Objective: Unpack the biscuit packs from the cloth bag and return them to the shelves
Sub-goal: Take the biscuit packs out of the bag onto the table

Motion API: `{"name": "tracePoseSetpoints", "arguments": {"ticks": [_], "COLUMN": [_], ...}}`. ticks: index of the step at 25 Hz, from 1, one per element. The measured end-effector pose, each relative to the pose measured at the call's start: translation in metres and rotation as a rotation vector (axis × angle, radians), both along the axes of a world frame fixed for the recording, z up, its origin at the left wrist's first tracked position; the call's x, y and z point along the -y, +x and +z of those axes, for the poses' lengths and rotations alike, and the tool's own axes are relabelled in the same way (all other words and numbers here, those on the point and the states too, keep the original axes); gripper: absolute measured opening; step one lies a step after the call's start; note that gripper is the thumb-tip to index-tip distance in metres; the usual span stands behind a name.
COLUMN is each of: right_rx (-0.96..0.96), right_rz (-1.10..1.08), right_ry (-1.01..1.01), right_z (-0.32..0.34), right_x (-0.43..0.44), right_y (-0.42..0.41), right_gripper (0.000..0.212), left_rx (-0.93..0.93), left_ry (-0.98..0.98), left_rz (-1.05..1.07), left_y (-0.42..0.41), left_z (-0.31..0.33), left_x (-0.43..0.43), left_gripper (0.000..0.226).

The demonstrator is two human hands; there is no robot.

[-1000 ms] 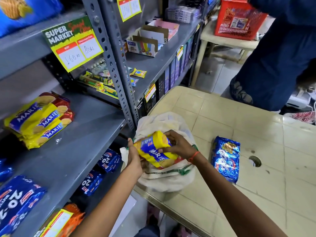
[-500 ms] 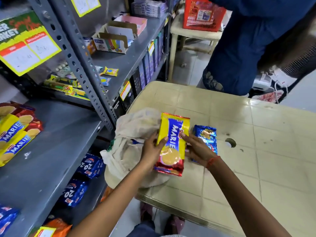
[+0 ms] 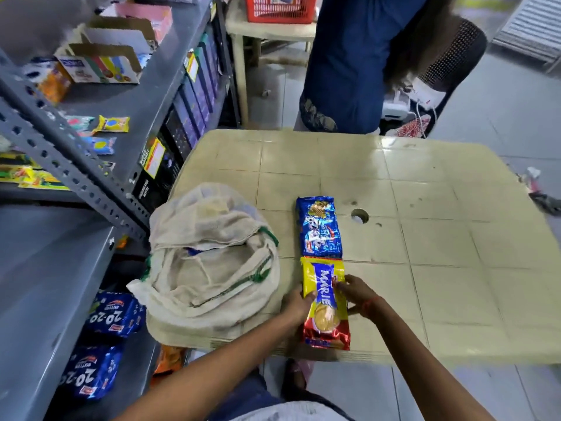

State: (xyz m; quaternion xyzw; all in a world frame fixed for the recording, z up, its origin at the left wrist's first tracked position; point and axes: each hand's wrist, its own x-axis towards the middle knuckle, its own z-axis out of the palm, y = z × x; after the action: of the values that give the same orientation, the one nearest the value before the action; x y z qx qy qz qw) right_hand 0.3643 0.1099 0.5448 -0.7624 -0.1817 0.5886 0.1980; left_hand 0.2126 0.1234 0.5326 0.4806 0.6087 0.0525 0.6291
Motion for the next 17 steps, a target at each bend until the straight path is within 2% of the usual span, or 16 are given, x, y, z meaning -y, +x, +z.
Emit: {"name": "tracePoseSetpoints", "arguments": {"ticks": [7,12,14,16,17], "right_rx": [0.064,0.128,0.415,0.715,0.767], "right_rz": [-0.056,0.071,0.238,0.351,0.381], "right_ry": [0.101,-0.021,-0.023,0.113,0.215], "right_z": [0.005,0.001,0.0,0.008,0.014], "right_x": [-0.027,-0.031,-0.033,-0.043,-0.05], "right_y": [-0.003,-0.007,-0.013,-0.027,-0.038], "right_gripper": [0.041,0.045,0.051,0.053,0.052], "left_rx": [-0.01,-0.09,-0.163,-0.183,-0.179], "left_ry": [0.044,0.075,0.133,0.212,0.261], "left_rz": [0.018,-0.05,-0.094,-0.064,-0.021], "left_y": [0.01,0.0,-0.003,-0.008,-0.013], "left_z": [0.0,-0.003,-0.003,0.005,0.012], "left_x": [-0.033,-0.035,-0.035,-0.041,-0.047], "left_gripper": [0.039,0.04,0.041,0.037,0.031]}}
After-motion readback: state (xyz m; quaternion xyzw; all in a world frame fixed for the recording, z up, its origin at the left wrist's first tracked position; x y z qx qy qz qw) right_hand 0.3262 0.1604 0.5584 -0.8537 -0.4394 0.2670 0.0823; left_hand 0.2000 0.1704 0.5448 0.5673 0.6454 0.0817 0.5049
